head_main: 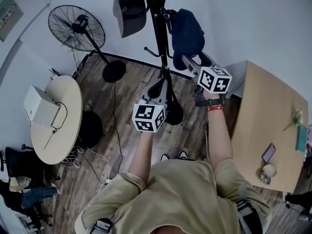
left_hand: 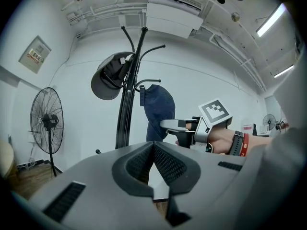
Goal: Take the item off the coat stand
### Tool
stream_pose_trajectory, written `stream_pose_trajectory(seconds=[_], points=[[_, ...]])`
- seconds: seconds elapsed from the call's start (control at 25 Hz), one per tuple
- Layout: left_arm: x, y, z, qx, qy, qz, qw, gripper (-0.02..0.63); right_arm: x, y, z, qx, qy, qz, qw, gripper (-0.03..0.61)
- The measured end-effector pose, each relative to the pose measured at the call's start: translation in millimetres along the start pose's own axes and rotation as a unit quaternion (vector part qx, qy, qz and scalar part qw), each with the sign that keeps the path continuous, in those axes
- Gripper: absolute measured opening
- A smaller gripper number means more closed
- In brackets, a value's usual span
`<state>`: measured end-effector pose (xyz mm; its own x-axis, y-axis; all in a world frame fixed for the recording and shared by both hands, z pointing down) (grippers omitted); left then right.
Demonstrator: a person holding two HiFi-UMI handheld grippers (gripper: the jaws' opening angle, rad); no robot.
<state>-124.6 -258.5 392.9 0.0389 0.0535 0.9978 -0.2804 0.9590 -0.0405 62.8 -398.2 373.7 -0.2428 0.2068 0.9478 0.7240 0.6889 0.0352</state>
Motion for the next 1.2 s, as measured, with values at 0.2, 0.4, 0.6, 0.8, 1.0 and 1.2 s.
stream_pose_trajectory(seconds=[0.2,0.4,0.6,0.8,1.0,1.2], points=[[-0.1,1.6,5.2,-0.003,0.0,-0.003,1.0,0.023,0.6,-5.5,1.0,0.001,0.002,-0.002,1.0,0.275],[-0.3,2.8,7.3,-0.003,0.001,-0.004,1.0,0.023,1.6,-5.2,6.4,0.012,0.015,-0.002,1.0,0.206],[-0.9,3.7,8.9,0.0,0.004,-0.006,1.0,0.023,2.6,-3.2,13.4,0.003,0.011,-0.005,1.0,0.153],[0.1,2.7,7.4,0.003,0.007,-0.009,0.9999,0.023,-2.6,3.7,21.0,-0.001,0.021,-0.016,1.0,0.12],[-2.1,2.1,5.2,0.01,0.008,-0.012,0.9999,0.023,-13.4,11.6,30.5,0.002,0.041,-0.032,0.999,0.051],[-3.6,1.3,0.7,0.018,0.007,-0.016,0.9997,0.023,-22.0,17.3,37.4,0.006,0.065,-0.037,0.997,0.037]])
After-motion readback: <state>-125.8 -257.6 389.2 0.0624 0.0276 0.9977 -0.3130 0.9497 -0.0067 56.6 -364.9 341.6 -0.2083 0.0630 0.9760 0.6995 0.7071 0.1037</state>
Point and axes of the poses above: the fingertips, and each gripper's own axes: y backward along the fingers, z to its left, x out of its underside, the point moved 9 cm from there along y, backward along the fingers, and after that the axes turned 6 degrees about -x, right-handed, at the moved point
